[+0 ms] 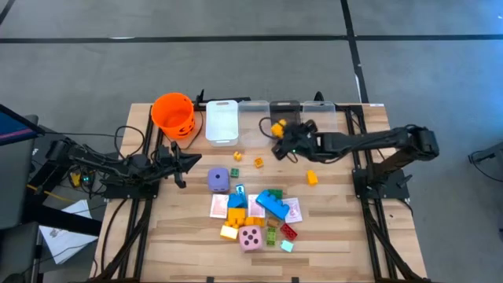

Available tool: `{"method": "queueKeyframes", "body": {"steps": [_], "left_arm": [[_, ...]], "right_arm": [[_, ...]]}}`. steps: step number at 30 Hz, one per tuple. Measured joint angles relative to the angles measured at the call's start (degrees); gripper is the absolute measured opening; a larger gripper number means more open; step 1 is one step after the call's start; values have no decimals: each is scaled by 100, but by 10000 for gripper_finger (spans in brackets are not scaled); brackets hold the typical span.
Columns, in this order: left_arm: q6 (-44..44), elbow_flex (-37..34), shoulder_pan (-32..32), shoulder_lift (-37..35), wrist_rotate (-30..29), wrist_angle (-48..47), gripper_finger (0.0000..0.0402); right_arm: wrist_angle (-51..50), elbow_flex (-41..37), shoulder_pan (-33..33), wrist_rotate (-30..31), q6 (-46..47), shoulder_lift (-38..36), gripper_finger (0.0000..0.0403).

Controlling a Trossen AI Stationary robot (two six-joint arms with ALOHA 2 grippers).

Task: Pick & Place Toys
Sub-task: Put the large yellow game piece into the black bin

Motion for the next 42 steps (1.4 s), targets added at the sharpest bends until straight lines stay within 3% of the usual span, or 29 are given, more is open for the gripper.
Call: {"method": "queueKeyframes", "body": {"steps": [5,12,19,24,27,30,33,39,42], "left_arm": [[3,1,0,-1,0,0,0],[20,0,0,0,0,0,0],[20,1,0,0,0,0,0],[7,0,0,0,0,0,0],[2,0,0,0,0,0,0],[2,0,0,0,0,0,0],[-58,0,0,0,0,0,0],[-538,2,0,0,0,0,0],[-631,2,0,0,0,0,0]], "right_arm": [[-369,0,-424,-24,365,21,311],[-195,0,-520,-158,55,-2,378],[1022,-1,352,-71,-1965,0,398],[1942,0,1372,931,-3032,0,395],[2015,0,1876,1740,-3030,-1,397],[1589,0,2253,2416,-2302,-2,398],[759,0,2508,2838,-990,-2,398],[-1680,0,2855,2851,2727,-2,398],[-2890,0,3039,2583,4630,0,398]]}}
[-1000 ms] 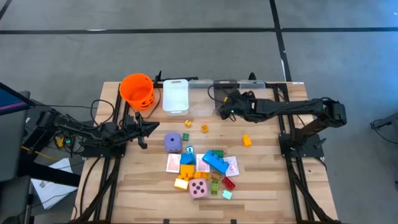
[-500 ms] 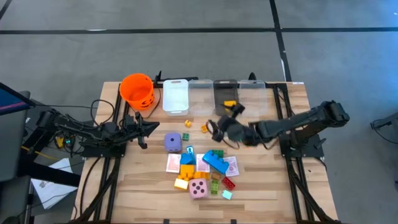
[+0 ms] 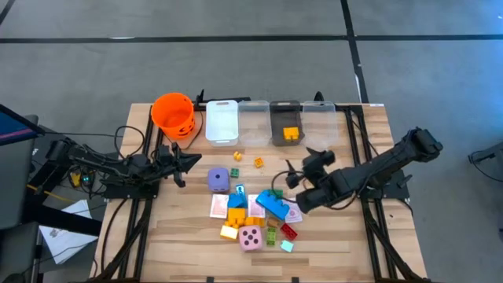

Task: Pick & Place Toys
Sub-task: Put the large yellow game piece into the black bin

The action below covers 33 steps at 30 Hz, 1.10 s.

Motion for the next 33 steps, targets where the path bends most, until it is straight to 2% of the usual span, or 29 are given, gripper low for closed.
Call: {"method": "queueKeyframes", "body": {"steps": [4,11,21,26,31,33], "left_arm": [[-75,0,0,0,0,-1,0],[-75,0,0,0,0,-1,0],[-76,1,1,0,0,0,0],[-75,0,0,0,0,-1,0],[-75,-2,0,-1,0,0,0],[-75,-2,0,0,0,0,0]], "right_arm": [[-872,-109,271,-692,1765,9,398],[-895,-569,615,-1582,3082,13,397],[-217,-1325,661,-2610,3420,13,397],[403,-1586,645,-2727,3363,13,397],[471,-1788,529,-2796,3357,13,397],[465,-1892,430,-3042,3355,13,397]]}}
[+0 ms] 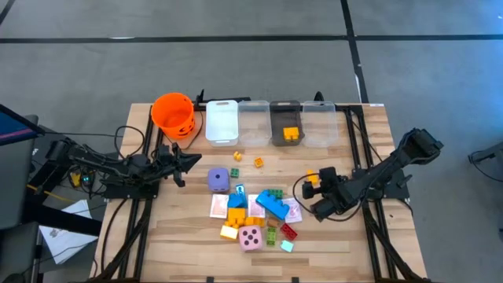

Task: Pick & Place Toys
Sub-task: Put the large yellow game piece into the black bin

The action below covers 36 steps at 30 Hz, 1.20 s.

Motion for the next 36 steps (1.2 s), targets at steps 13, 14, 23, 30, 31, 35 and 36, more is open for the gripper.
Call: {"method": "queueKeyframes", "body": {"steps": [13,14,23,30,31,35,36], "left_arm": [[0,2,0,0,0,0,0],[0,2,2,0,0,0,0],[0,1,0,0,0,0,0],[0,0,0,0,0,0,0],[0,2,0,0,0,0,0],[0,0,0,0,0,-2,0],[0,2,0,0,0,-2,0]], "right_arm": [[872,-403,-486,-278,-787,0,362],[949,-403,-525,-277,-878,0,358],[1219,-400,-872,-286,-1298,0,307],[1276,-400,-1019,-673,-1521,0,286],[1276,-400,-1040,-732,-1521,0,284],[1277,-400,-1096,-772,-1521,0,276],[1278,-400,-1112,-770,-1521,0,273]]}}
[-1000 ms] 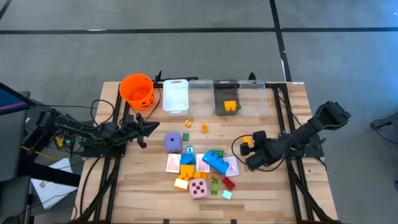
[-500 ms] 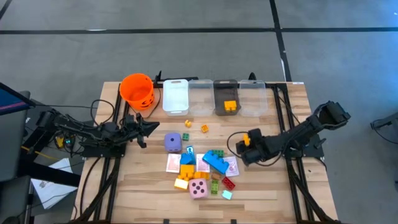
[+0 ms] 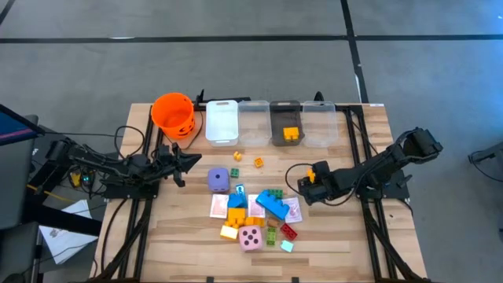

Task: Pick & Place Toys
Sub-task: Put the large yellow game piece into the black bin

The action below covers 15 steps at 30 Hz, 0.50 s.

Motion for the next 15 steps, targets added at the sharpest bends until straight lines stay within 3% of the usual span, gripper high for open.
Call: {"method": "queueKeyframes", "body": {"steps": [4,10,15], "left_arm": [[0,-2,1,0,0,0,0],[0,-2,0,0,0,-2,0],[10,-1,0,0,0,-7,0]], "right_arm": [[0,0,-91,4,4,0,241],[3,0,-227,34,-26,0,135],[104,12,-183,400,-28,0,129]]}}
